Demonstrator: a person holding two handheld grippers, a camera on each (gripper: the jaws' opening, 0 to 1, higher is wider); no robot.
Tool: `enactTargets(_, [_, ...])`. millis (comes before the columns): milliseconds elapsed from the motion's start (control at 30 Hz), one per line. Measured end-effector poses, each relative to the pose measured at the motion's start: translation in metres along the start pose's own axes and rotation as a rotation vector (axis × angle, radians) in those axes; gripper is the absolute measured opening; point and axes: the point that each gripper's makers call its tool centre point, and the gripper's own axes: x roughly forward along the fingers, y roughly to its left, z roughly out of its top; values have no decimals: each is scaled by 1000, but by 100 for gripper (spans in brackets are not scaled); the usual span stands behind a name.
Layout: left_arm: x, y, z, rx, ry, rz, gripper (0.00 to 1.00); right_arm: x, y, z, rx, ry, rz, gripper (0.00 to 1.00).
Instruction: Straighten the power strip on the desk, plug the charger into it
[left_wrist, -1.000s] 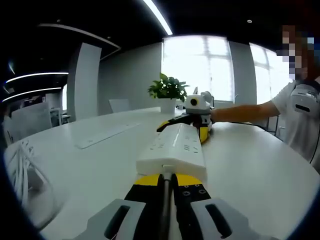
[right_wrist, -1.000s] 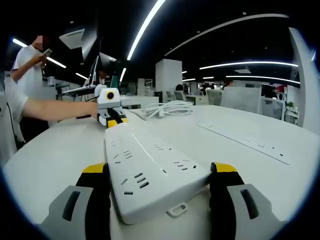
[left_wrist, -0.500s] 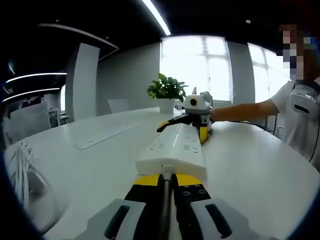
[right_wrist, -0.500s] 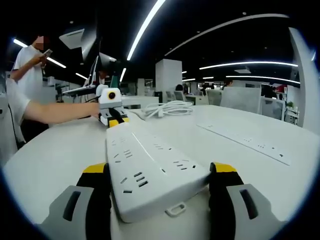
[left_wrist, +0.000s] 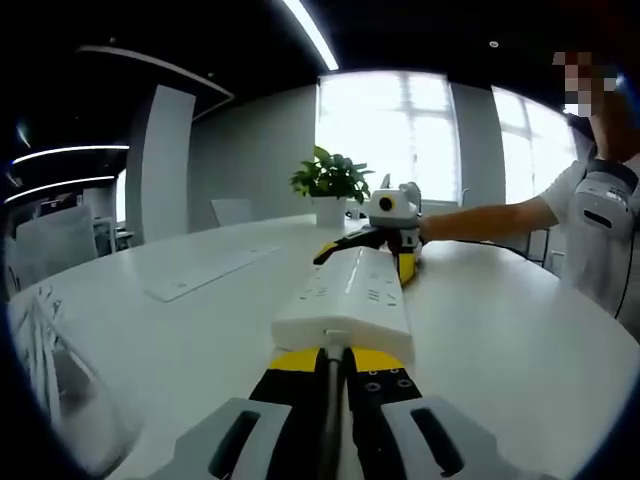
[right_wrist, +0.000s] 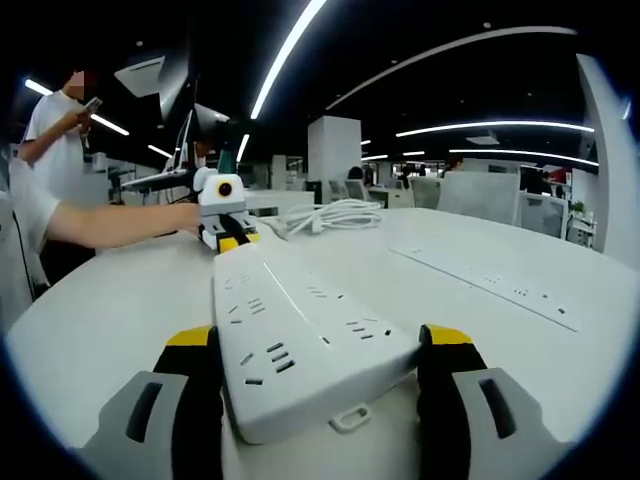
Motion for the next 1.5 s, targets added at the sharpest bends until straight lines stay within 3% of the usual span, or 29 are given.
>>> enactTargets(900, [1,24,1,-2,3,-20,11,7,-7,-1,5,16,-28,76])
enactTargets(1167, [1,42,3,-6,0,2,12,23,-29,2,4,10,-18,76])
enactTargets(1500, [2,50,3,-3,3,0,12,26,-33,3,6,2,-21,76])
